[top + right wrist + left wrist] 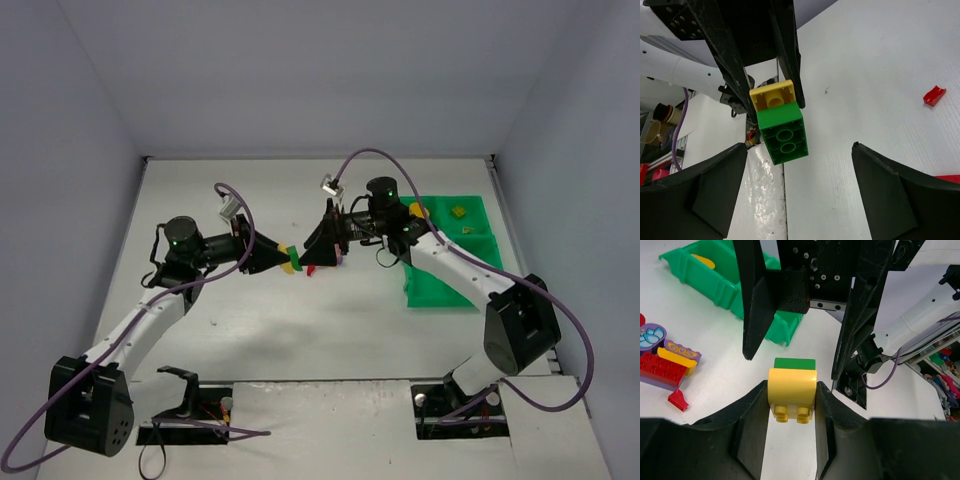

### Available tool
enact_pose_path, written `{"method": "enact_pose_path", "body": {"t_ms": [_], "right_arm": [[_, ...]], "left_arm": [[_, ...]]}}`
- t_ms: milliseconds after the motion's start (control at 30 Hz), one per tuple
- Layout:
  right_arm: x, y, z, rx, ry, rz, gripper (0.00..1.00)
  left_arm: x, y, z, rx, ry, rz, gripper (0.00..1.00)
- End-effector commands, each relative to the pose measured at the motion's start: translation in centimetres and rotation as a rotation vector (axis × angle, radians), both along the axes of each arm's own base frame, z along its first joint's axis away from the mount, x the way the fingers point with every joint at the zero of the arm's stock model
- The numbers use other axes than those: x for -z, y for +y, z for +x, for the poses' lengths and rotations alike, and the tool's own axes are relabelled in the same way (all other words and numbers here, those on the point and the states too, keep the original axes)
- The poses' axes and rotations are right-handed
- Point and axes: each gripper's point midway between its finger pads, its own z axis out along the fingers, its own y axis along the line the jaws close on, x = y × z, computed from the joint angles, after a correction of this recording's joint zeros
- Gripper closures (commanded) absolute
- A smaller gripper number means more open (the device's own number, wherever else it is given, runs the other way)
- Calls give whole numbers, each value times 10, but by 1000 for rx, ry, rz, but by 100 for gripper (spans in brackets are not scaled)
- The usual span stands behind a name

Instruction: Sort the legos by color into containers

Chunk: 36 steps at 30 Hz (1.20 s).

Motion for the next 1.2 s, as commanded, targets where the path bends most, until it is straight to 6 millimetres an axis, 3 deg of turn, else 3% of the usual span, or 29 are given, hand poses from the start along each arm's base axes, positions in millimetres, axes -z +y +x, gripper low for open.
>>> {"method": "enact_pose_path", "body": {"t_ms": [0, 433, 767, 1000, 1167], "right_arm": [[-27, 11, -9, -79, -93, 63, 18], [-28, 24, -7, -79, -131, 60, 44], [-28, 18, 0, -26, -158, 48, 80], [-26, -2, 9, -2, -153, 51, 96], [-23, -35, 29, 63, -144, 42, 100]], "left_arm": [[-43, -2, -8, 50, -187, -27, 100], [-40, -4, -9, 47, -165, -26, 100], [-32, -4, -9, 50, -141, -17, 100], [-26, -3, -10, 61, -141, 0, 100], [-22, -3, -11, 63, -139, 5, 100]]}}
